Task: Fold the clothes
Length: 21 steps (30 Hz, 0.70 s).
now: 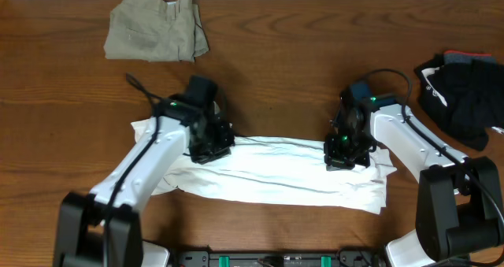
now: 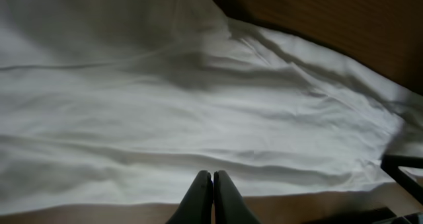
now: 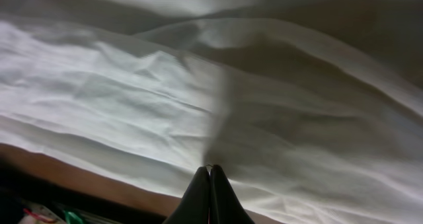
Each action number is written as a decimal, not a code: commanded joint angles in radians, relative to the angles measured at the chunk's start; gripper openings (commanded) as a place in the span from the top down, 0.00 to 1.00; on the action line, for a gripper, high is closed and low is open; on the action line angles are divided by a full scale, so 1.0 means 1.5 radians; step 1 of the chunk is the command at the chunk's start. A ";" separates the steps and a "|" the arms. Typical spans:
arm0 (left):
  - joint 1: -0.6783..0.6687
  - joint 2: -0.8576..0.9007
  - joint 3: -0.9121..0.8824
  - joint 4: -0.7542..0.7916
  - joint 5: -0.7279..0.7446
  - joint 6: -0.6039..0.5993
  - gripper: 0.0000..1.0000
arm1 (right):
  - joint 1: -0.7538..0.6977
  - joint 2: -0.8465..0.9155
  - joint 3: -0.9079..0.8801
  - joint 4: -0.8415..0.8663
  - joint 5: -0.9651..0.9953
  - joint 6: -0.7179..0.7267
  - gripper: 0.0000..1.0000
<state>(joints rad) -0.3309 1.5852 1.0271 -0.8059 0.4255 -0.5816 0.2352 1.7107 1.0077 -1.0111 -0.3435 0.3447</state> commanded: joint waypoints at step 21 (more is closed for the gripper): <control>0.020 0.168 -0.004 0.042 0.023 -0.029 0.93 | -0.024 -0.003 -0.046 0.040 0.107 0.059 0.98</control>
<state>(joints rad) -0.3279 1.8297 1.0271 -0.7422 0.4660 -0.6174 0.2245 1.7107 0.9676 -0.9691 -0.2108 0.4137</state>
